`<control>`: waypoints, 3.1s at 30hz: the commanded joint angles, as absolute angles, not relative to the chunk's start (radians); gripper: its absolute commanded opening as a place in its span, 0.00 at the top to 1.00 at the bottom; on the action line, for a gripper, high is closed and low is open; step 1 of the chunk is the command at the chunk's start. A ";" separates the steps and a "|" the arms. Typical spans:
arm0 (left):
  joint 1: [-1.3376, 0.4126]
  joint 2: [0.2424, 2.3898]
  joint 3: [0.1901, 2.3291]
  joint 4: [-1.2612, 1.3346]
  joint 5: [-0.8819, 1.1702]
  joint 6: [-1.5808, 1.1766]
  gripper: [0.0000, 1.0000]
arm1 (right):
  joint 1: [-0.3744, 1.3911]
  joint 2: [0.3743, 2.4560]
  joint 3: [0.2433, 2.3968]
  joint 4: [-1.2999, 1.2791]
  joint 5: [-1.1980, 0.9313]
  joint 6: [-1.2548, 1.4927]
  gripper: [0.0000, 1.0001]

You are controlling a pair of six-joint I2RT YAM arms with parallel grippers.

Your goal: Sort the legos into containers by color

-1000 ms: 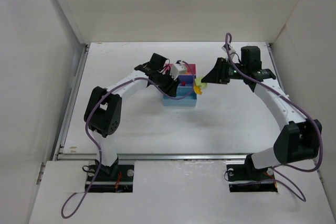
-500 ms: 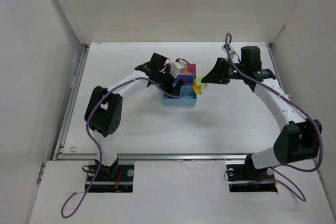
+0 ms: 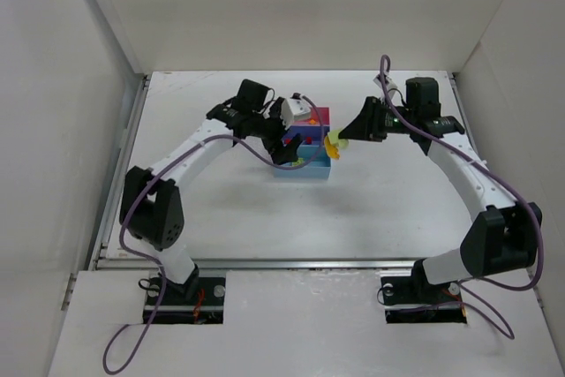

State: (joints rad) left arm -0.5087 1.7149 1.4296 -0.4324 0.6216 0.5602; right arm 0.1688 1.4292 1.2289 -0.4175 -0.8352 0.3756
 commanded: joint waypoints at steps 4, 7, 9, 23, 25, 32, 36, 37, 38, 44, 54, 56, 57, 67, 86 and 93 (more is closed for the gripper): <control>-0.515 1.529 1.430 -0.497 0.931 0.821 0.00 | 0.169 1.373 1.241 -0.295 -0.906 0.445 1.00; -0.526 1.535 1.440 -0.486 1.055 0.782 0.00 | 0.169 1.364 1.241 -0.275 -0.917 0.445 1.00; -0.526 1.557 1.451 -0.486 1.118 0.762 0.00 | 0.178 1.355 1.232 -0.250 -0.945 0.445 1.00; -0.508 1.865 1.786 -0.777 1.468 0.722 0.00 | 0.238 1.301 1.232 -0.328 -0.941 0.241 1.00; -0.497 1.865 1.796 -0.810 1.468 0.738 0.00 | 0.238 1.301 1.223 -0.350 -0.940 0.219 1.00; -0.497 1.898 1.807 -0.819 1.513 0.701 0.06 | 0.290 1.321 1.241 -0.359 -0.908 0.198 1.00; -0.517 1.917 1.816 -0.819 1.468 0.681 0.12 | 0.321 1.341 1.259 -0.359 -0.894 0.198 1.00; -0.517 1.917 1.816 -0.819 1.454 0.670 0.14 | 0.321 1.341 1.259 -0.359 -0.885 0.198 1.00; -0.517 1.917 1.816 -0.819 1.445 0.670 0.18 | 0.321 1.341 1.259 -0.359 -0.885 0.198 1.00; -0.517 1.917 1.798 -0.839 1.397 0.698 0.41 | 0.321 1.341 1.259 -0.350 -0.876 0.198 1.00; -0.517 1.917 1.798 -0.839 1.417 0.709 0.77 | 0.330 1.341 1.259 -0.331 -0.887 0.216 1.00; -0.517 1.917 1.798 -0.839 1.417 0.698 0.96 | 0.330 1.341 1.259 -0.331 -0.887 0.216 1.00; -0.517 1.917 1.798 -0.839 1.408 0.698 1.00 | 0.330 1.341 1.259 -0.331 -0.887 0.216 1.00; -0.472 1.927 1.766 -0.913 1.330 0.730 1.00 | 0.284 1.321 1.250 -0.376 -0.828 0.207 1.00; -0.463 1.927 1.747 -1.042 1.258 0.910 1.00 | 0.255 1.328 1.261 -0.492 -0.646 0.187 1.00; -0.431 1.809 1.652 -0.916 1.083 0.875 1.00 | 0.354 1.419 1.308 -0.493 -0.373 0.244 1.00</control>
